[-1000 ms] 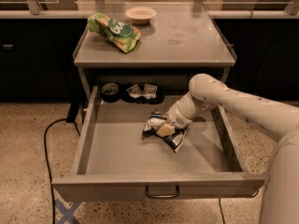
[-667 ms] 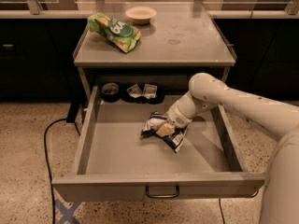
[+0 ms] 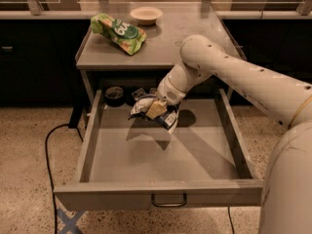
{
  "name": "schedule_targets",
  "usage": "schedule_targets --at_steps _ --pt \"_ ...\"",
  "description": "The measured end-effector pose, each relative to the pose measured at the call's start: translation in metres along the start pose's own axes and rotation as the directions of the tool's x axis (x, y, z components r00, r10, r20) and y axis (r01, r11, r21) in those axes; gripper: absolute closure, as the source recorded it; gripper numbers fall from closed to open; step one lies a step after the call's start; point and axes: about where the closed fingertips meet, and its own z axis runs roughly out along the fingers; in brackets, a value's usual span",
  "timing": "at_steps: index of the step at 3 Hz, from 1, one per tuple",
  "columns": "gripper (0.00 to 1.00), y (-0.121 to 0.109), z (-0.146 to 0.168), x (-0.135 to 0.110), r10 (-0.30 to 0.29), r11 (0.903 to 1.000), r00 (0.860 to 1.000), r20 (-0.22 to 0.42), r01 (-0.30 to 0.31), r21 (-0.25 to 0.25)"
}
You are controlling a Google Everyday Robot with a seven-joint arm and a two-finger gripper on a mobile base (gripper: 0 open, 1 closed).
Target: Pick blue chip bag from top drawer and place on counter
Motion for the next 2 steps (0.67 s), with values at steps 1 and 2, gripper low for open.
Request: schedule_targets --at_steps 1,2 --pt "1.00 0.000 0.000 0.000 0.000 1.0000 1.000 0.000 0.000 0.000" --pt "1.00 -0.013 -0.030 -0.012 0.006 0.9996 1.000 0.025 -0.007 0.028"
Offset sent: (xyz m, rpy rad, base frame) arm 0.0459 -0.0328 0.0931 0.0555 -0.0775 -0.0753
